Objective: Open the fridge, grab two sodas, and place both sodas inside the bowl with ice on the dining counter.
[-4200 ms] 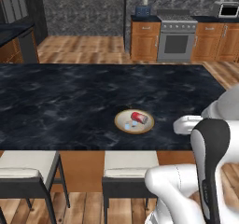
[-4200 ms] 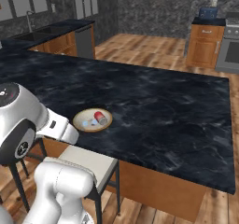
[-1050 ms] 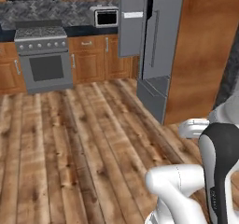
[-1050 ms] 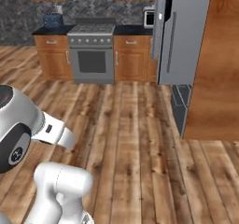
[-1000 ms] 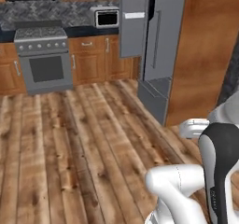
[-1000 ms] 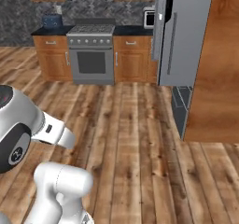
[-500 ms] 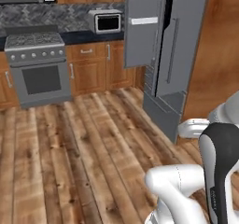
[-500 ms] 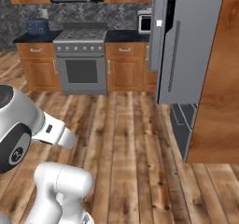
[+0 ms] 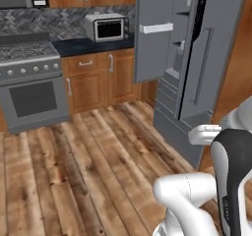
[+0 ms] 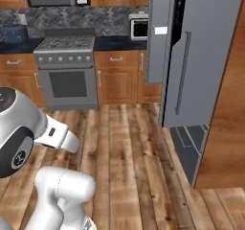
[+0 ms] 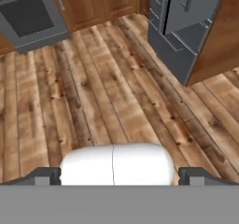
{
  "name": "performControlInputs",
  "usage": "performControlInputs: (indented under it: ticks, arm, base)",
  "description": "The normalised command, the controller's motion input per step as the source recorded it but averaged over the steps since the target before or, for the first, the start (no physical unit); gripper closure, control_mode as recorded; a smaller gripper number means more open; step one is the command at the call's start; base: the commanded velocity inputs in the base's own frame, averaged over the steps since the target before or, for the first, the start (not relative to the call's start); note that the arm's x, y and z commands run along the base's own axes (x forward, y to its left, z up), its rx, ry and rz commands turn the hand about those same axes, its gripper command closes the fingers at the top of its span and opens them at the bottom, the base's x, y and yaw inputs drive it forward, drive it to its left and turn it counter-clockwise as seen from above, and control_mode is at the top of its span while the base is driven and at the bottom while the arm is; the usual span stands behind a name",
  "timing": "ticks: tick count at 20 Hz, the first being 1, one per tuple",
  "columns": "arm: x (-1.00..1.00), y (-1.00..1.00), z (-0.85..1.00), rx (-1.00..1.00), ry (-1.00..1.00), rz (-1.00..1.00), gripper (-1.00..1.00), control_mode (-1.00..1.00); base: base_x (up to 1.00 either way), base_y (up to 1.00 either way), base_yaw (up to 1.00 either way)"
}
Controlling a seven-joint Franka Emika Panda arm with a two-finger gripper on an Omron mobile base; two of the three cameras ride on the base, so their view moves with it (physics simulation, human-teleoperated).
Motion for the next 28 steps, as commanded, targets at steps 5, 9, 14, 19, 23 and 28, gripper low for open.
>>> performControlInputs:
  ticks: [5, 9, 14, 19, 23, 28]
  arm:
    - [0.0, 0.0, 0.0, 0.0, 0.0, 0.0, -1.0, 1.0]
    - [0.0, 0.0, 0.0, 0.0, 0.0, 0.0, -1.0, 1.0]
    - [0.0, 0.0, 0.0, 0.0, 0.0, 0.0, -1.0, 1.0]
    - [0.0, 0.0, 0.0, 0.0, 0.0, 0.0, -1.0, 1.0]
    - [0.0, 0.0, 0.0, 0.0, 0.0, 0.0, -1.0, 1.0]
    - [0.0, 0.0, 0.0, 0.0, 0.0, 0.0, -1.0, 1.0]
  base:
    - [0.72, 0.63, -0.3]
    - [0.69, 0.61, -0.34]
    - [0.63, 0.61, -0.37]
    - [0.51, 0.66, -0.41]
    - [0.46, 0.63, -0.43]
    - [0.42, 0.63, -0.44]
